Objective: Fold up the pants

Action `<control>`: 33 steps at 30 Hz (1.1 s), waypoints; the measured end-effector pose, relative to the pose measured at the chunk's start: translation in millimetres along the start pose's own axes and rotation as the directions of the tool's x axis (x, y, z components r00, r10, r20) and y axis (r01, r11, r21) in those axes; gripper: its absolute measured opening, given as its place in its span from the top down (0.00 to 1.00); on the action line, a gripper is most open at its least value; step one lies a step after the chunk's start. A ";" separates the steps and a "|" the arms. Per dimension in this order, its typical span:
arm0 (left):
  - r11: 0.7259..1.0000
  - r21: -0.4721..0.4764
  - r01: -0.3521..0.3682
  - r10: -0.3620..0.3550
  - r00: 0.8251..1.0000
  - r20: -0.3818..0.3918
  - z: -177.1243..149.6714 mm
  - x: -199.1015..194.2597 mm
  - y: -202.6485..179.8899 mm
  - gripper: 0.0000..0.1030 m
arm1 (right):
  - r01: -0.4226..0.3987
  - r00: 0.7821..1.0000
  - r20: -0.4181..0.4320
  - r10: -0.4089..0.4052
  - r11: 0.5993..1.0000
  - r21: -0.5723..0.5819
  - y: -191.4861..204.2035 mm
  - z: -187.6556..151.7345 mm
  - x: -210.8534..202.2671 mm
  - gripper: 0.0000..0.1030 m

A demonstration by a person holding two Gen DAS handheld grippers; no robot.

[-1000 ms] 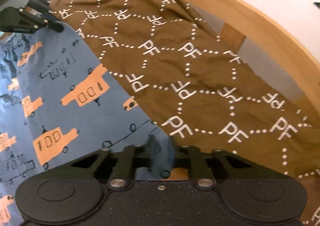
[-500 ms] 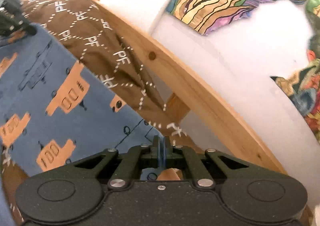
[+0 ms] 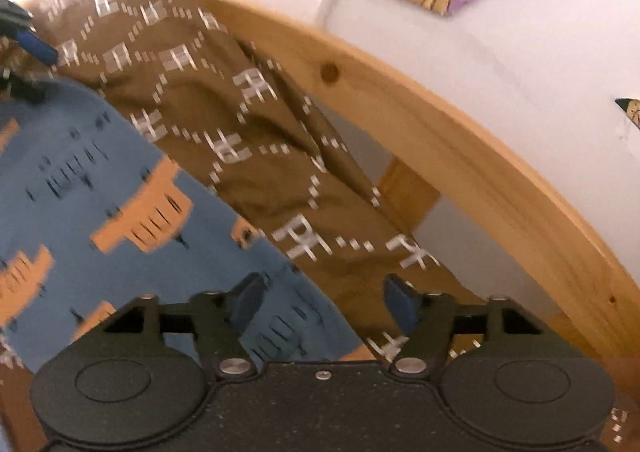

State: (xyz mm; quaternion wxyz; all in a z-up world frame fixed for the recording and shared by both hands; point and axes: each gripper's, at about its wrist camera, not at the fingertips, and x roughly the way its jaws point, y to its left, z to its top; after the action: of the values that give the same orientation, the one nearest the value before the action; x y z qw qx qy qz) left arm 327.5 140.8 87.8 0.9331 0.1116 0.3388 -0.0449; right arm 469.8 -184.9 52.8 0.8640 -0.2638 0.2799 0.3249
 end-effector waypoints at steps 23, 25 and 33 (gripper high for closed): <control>0.995 0.083 0.049 -0.037 0.989 -0.142 -8.4 1.0 -8.7 0.94 | -0.136 0.985 -0.122 0.120 0.983 -0.125 42.4 38.5 58.5 0.90; 0.994 0.104 0.022 -0.008 0.991 -0.133 -9.4 -1.9 -10.1 0.95 | -0.147 0.982 -0.136 0.128 0.978 -0.145 46.5 36.7 56.9 0.98; 0.994 0.106 -0.005 0.016 0.995 -0.102 -12.1 -17.1 -12.3 0.97 | -0.052 0.998 -0.036 0.047 0.985 -0.164 58.6 26.4 23.3 1.00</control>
State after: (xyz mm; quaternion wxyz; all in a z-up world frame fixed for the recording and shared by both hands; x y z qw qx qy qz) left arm 305.0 131.9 87.6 0.9076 0.1649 0.3827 -0.0523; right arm 451.2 -120.3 40.1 0.8264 -0.3324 0.2725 0.3638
